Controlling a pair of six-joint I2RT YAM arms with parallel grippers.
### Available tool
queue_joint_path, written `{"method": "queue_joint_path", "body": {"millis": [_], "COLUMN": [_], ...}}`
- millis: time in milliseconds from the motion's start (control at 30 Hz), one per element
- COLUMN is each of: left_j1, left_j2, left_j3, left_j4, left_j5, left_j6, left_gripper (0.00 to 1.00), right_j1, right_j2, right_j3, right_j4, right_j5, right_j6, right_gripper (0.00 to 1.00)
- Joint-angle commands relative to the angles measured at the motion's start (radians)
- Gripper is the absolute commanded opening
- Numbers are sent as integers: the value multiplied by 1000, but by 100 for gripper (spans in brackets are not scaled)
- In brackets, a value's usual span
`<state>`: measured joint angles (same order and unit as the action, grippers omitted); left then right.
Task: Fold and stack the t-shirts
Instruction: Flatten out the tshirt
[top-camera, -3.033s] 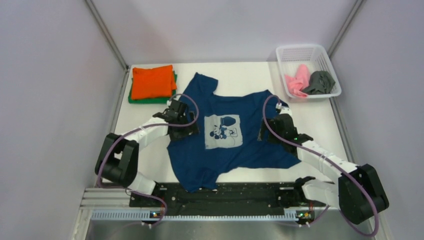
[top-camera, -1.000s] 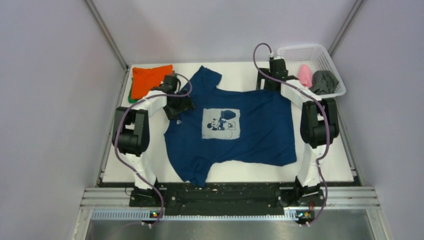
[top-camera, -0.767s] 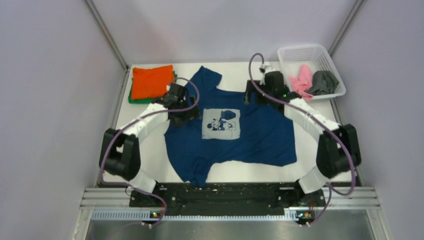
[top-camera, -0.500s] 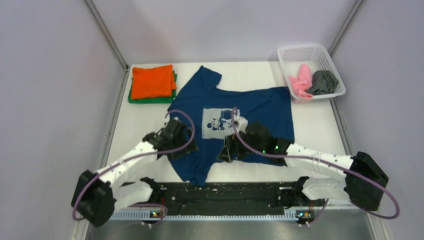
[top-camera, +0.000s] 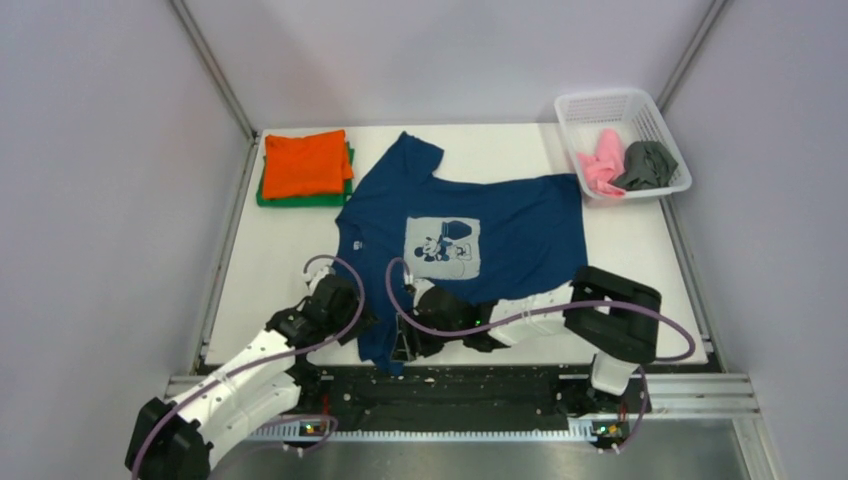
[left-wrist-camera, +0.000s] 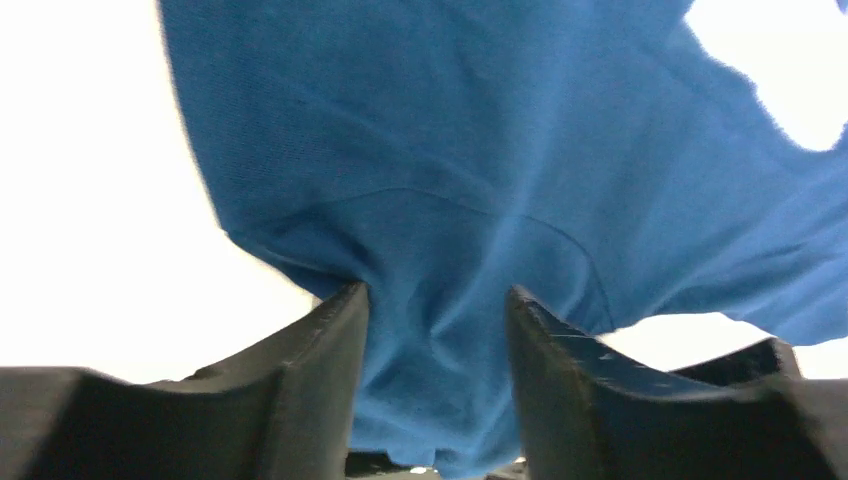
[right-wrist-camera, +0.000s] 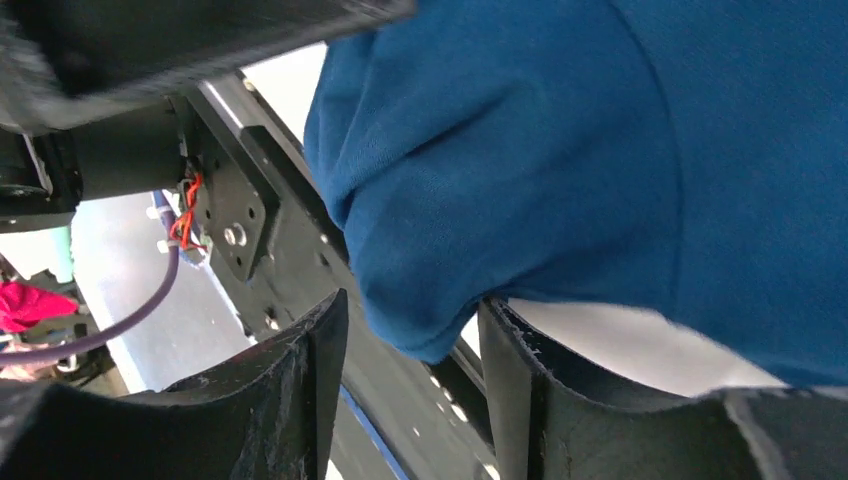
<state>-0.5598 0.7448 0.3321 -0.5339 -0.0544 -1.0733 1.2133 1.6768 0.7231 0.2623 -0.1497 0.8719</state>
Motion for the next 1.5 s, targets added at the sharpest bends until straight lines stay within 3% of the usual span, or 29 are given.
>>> {"method": "queue_joint_path", "body": {"millis": [0,33,67,200,467,667,700,767,867,967,1000,1067,1100,1233,1333,1467], "left_j1": [-3,-3,-3,-3,-3,-4,-3,-3,-4,-4,-4,-5,-3,-2,4,42], "left_j2": [25,26,27,20,6,-2,8,29,67,86,90,100,108,181,340,621], "left_j3": [-18,-12,-6,17,181,186,188,195,241,311,339,394,417,435,476,626], "left_j4": [-29,-51,-73,-101,-382,-367,-372,-377,-393,-417,-415,-406,-388,-186,-51,-28], "left_j5": [-67,-83,-102,-142,-325,-303,-302,-295,-245,-232,-230,-226,-226,-187,-158,-166], "left_j6": [-44,-53,-61,-64,-95,-45,-45,-36,6,42,64,100,119,230,285,327], "left_gripper": [29,6,0,0,0,0,0,1,53,81,96,99,99,99,99,99], "right_j1": [56,56,59,60,60,60,58,57,55,54,52,39,27,-111,-291,-529], "right_j2": [101,112,116,74,-149,-183,-177,-168,-178,-247,-278,-340,-370,-460,-456,-351], "right_j3": [115,123,127,120,74,85,76,74,121,157,164,172,169,127,107,133], "right_j4": [65,52,40,-38,-217,-361,-359,-381,-529,-632,-657,-702,-718,-731,-683,-593], "right_j5": [-10,-3,2,19,-97,-156,-155,-113,23,175,225,326,374,494,469,391], "right_j6": [28,33,34,21,-17,-23,-15,-9,-42,-71,-81,-95,-97,-135,-231,-334], "right_gripper": [47,43,37,1,0,1,6,32,59,73,78,96,98,99,99,99]}}
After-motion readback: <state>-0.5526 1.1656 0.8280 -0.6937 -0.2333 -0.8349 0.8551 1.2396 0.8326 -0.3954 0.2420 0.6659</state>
